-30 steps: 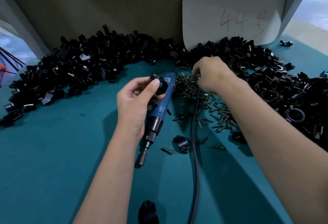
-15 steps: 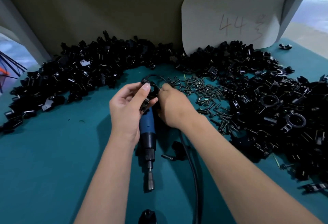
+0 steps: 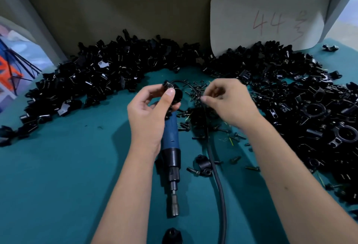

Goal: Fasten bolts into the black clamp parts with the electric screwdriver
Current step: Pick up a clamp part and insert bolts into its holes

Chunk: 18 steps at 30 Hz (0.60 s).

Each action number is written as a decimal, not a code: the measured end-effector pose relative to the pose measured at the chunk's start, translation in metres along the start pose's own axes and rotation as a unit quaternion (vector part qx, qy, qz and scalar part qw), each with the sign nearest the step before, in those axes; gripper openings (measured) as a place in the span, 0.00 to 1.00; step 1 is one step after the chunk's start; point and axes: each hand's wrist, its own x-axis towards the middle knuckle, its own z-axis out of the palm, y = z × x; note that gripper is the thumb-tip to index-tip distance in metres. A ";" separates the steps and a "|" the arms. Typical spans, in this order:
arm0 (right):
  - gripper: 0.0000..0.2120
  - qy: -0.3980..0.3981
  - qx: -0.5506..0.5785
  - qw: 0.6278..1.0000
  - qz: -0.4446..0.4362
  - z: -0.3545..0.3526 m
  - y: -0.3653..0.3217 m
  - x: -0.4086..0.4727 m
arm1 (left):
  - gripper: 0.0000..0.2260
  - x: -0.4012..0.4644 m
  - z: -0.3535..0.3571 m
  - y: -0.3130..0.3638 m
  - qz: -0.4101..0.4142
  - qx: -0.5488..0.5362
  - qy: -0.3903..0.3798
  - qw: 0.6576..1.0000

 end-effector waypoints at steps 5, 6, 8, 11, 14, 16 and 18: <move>0.09 0.030 0.405 0.909 0.090 -0.004 0.005 -0.010 | 0.03 -0.001 0.000 -0.002 0.008 0.022 -0.007 1.000; 0.09 0.032 0.418 0.904 0.084 -0.004 0.005 -0.011 | 0.03 -0.001 -0.001 -0.002 0.008 0.027 -0.008 1.000; 0.08 0.013 0.427 0.902 0.063 -0.006 0.005 -0.010 | 0.03 -0.002 -0.002 -0.001 0.008 0.045 -0.011 0.999; 0.07 -0.038 0.409 0.911 0.021 -0.003 0.003 -0.010 | 0.05 -0.003 -0.001 -0.001 0.008 0.073 -0.023 0.997; 0.08 -0.076 0.369 0.926 -0.003 0.003 0.002 -0.011 | 0.05 -0.004 0.000 0.000 0.013 0.106 -0.036 0.994; 0.07 -0.072 0.302 0.950 -0.035 0.004 0.001 -0.012 | 0.06 -0.005 0.000 0.000 0.018 0.126 -0.044 0.991; 0.07 -0.030 0.202 0.975 -0.085 0.003 -0.001 -0.012 | 0.06 -0.005 0.000 0.000 0.025 0.150 -0.050 0.987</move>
